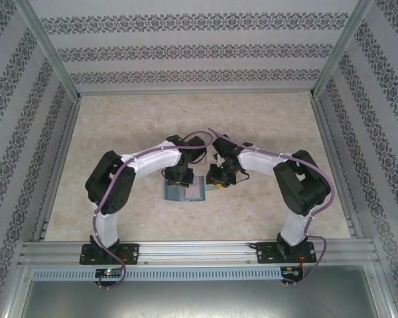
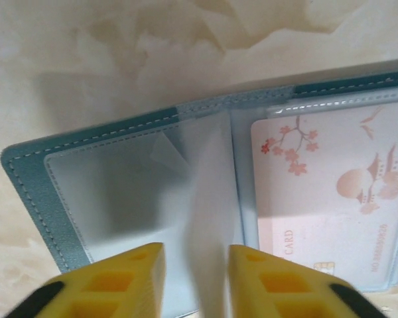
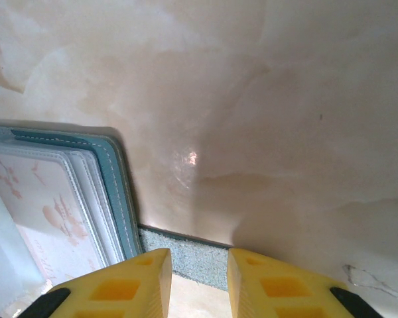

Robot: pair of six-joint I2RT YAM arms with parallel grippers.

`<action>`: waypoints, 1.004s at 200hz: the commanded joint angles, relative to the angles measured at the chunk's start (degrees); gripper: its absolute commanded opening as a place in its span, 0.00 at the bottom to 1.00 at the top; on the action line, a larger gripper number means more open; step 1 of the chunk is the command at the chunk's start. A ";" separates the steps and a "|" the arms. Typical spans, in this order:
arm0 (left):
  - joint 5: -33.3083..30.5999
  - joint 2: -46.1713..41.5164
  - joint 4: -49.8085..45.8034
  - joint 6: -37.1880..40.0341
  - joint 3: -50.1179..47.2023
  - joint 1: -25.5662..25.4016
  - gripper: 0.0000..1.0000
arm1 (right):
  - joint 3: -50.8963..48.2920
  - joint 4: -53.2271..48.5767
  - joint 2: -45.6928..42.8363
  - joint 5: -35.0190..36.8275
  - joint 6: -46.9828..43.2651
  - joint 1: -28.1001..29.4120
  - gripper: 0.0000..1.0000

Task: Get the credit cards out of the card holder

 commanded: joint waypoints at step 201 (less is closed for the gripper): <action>-6.73 -0.73 -5.75 2.63 -3.83 0.22 0.23 | 0.28 -2.50 1.61 3.10 -1.41 -0.61 0.29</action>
